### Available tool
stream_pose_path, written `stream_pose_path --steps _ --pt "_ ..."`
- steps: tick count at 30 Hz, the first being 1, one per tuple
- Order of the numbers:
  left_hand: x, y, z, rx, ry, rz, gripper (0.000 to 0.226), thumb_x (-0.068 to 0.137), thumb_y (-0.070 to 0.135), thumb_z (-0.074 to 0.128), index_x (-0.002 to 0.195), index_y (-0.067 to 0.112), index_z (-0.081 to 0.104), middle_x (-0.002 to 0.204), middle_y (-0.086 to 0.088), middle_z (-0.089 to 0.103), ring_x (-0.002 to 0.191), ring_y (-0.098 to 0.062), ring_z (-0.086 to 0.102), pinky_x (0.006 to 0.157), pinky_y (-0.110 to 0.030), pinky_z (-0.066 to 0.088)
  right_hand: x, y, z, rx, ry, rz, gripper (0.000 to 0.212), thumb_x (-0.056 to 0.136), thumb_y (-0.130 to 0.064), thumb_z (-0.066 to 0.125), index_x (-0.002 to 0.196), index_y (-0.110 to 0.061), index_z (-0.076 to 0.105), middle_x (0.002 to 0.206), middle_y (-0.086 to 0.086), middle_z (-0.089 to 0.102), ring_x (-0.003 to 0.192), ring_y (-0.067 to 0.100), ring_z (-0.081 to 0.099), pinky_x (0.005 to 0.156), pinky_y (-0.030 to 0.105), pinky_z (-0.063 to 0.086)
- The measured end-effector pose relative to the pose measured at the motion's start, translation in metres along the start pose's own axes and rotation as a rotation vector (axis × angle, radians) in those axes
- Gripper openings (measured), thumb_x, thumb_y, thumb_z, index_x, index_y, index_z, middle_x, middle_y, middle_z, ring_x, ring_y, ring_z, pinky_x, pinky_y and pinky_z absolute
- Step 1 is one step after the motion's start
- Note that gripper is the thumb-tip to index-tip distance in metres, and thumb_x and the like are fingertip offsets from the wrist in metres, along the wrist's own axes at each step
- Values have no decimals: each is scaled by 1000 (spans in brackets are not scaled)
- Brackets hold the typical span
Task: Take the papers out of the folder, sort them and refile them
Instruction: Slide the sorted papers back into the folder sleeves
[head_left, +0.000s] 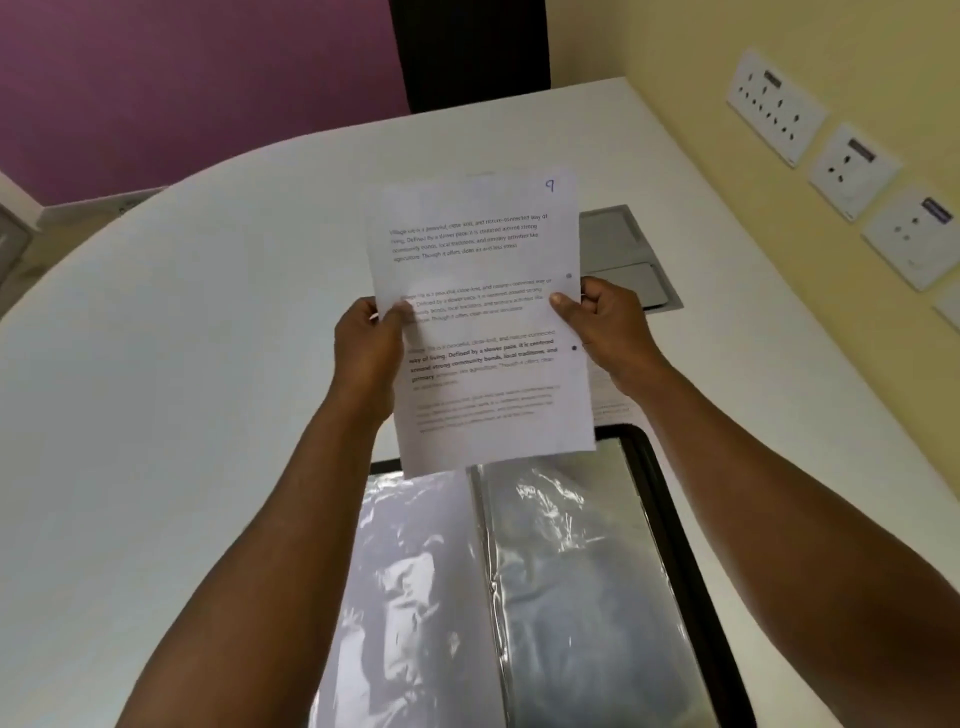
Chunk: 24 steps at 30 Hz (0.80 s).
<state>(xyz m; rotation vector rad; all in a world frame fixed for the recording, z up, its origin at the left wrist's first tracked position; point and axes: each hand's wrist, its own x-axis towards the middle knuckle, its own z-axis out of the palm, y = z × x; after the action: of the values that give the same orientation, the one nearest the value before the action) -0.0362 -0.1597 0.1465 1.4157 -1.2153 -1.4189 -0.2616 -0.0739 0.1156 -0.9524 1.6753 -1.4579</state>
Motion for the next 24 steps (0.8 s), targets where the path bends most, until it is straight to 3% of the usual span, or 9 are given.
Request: stream_pose_path --steps 4,8,12,16,19,22,24 --pt "-33 -29 5 24 -36 -64 22 91 19 61 113 15 62 108 -1 70 98 -22 67 90 -45 55 -32 14 -19 -77 45 53 20 92 -21 66 110 -13 68 97 -4 72 84 8 69 69 22 55" --pt "-58 -61 7 88 -70 -138 24 92 21 60 116 16 60 113 -1 68 101 -24 66 91 -48 54 -61 35 -33 -105 79 116 21 91 -23 67 109 -12 70 99 0 73 90 16 70 80 32 57" --pt "-74 -89 7 126 -76 -186 24 92 15 59 117 14 58 114 -3 67 102 -24 65 92 -48 54 -84 54 -39 -197 82 136 17 90 -25 67 87 -8 68 73 -6 65 68 13 61 69 30 51" --pt "-86 -120 7 189 -89 -257 23 93 15 60 116 14 57 115 -3 63 105 -24 62 96 -46 52 -102 78 -42 -308 35 197 19 90 -27 67 96 -9 70 92 1 71 85 21 68 81 34 56" --pt "-87 -140 10 240 -107 -266 17 93 12 58 110 11 61 110 -4 68 98 -23 66 89 -41 55 -112 89 -50 -321 44 226 23 91 -26 66 106 -9 70 102 3 72 90 20 68 84 34 56" --pt "-89 -156 18 320 -110 -235 17 91 14 56 106 15 64 100 -4 72 85 -20 69 75 -32 54 -112 94 -70 -358 145 226 24 93 -27 63 107 -8 69 100 1 69 91 20 65 85 35 53" --pt "-89 -165 25 512 -121 -144 21 90 18 56 110 17 65 106 0 70 95 -21 67 84 -31 51 -105 94 -89 -385 240 217 26 93 -30 62 109 -10 68 103 4 71 91 22 66 85 40 55"
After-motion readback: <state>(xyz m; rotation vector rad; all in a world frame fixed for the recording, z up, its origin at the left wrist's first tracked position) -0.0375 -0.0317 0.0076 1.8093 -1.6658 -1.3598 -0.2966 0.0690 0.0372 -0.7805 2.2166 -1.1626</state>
